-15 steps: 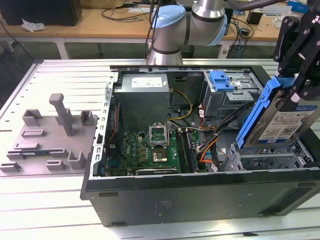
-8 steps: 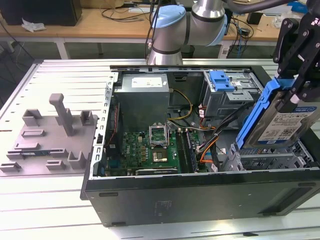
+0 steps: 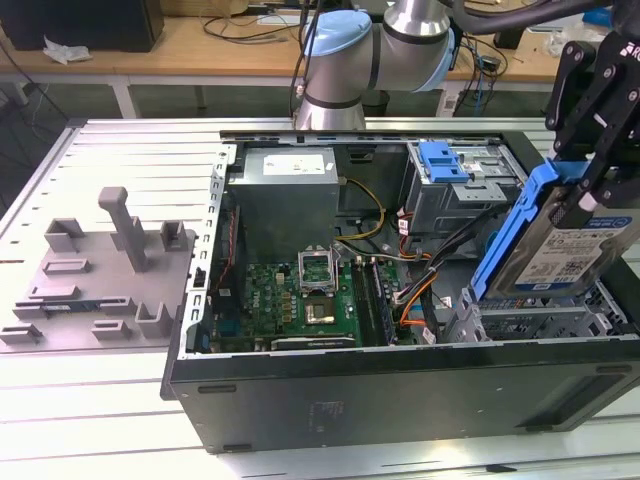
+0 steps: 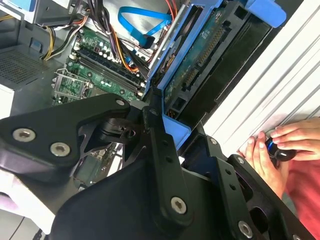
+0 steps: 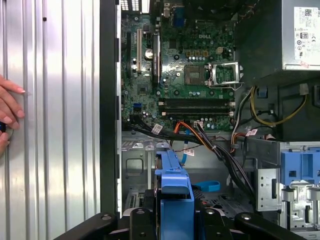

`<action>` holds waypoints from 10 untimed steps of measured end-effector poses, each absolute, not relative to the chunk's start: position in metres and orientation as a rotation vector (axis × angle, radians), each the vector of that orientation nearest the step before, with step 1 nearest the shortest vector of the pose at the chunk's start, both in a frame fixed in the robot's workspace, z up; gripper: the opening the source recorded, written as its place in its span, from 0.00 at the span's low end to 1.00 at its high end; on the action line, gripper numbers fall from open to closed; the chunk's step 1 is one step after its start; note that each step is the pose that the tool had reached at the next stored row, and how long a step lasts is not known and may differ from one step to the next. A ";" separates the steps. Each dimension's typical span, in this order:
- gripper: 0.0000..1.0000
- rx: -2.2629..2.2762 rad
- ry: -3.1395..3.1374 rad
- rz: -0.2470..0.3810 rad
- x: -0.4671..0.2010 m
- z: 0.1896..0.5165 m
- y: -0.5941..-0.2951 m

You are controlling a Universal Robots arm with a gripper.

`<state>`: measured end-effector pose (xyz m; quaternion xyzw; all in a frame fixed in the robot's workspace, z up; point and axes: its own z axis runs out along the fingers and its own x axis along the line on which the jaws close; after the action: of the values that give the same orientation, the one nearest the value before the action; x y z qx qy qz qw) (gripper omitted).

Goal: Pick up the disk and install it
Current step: 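Insert the disk into the insertion slot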

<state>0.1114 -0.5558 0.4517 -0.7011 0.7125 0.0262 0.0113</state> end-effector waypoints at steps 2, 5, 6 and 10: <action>0.36 -2.186 2.223 0.082 0.111 0.451 -0.556; 0.36 -2.185 2.224 0.082 0.112 0.450 -0.556; 0.36 -2.185 2.224 0.082 0.112 0.450 -0.556; 0.36 -2.183 2.226 0.082 0.112 0.449 -0.556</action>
<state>0.1116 -0.5563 0.4486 -0.7000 0.7136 0.0261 0.0114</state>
